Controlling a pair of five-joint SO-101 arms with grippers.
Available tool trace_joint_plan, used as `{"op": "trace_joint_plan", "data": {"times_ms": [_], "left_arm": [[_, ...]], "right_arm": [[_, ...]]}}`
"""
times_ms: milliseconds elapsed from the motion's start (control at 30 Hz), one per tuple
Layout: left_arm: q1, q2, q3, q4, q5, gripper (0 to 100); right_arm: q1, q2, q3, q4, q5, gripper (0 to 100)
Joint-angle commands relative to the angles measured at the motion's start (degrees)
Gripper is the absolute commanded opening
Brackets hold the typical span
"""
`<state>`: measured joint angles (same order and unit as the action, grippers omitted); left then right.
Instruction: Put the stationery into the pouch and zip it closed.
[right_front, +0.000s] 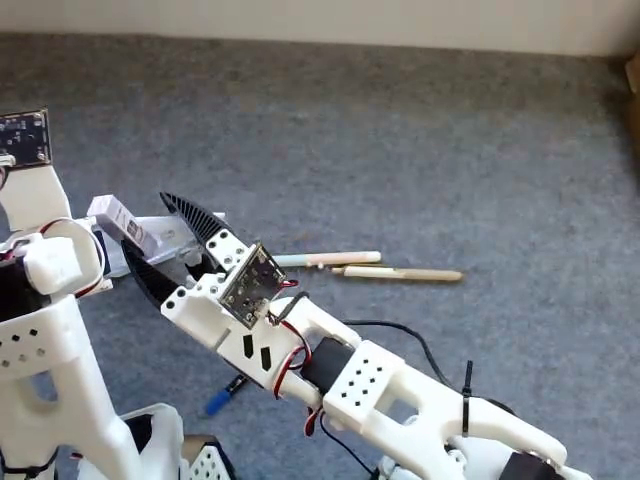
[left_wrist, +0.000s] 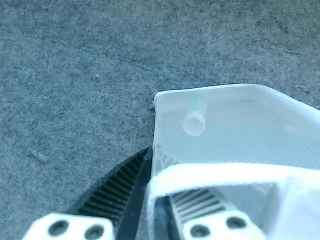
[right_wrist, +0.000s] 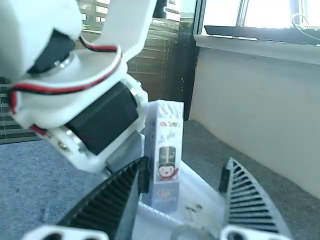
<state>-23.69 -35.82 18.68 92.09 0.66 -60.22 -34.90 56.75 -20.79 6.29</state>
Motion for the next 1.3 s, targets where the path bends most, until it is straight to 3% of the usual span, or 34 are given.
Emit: {"op": "trace_joint_plan", "data": {"times_ms": [0, 267, 867, 1100, 1267], "left_arm": [[-0.9, 1.6, 1.6, -0.4, 0.5, 1], [-0.9, 1.6, 1.6, -0.4, 0.5, 1], [-0.9, 1.6, 1.6, -0.4, 0.5, 1], [-0.9, 1.6, 1.6, -0.4, 0.5, 1], [-0.9, 1.6, 2.0, -0.5, 0.5, 1]], "right_arm": [[0.9, 1.3, -1.0, 1.0, 0.6, 21.7], [4.4, 8.5, -6.9, 3.5, 0.6, 21.7], [1.6, -15.2, -3.6, 3.9, 0.6, 21.7], [1.3, -10.9, -4.1, 12.8, 0.3, 21.7], [1.6, -0.3, -4.3, 13.0, 0.5, 21.7]]}}
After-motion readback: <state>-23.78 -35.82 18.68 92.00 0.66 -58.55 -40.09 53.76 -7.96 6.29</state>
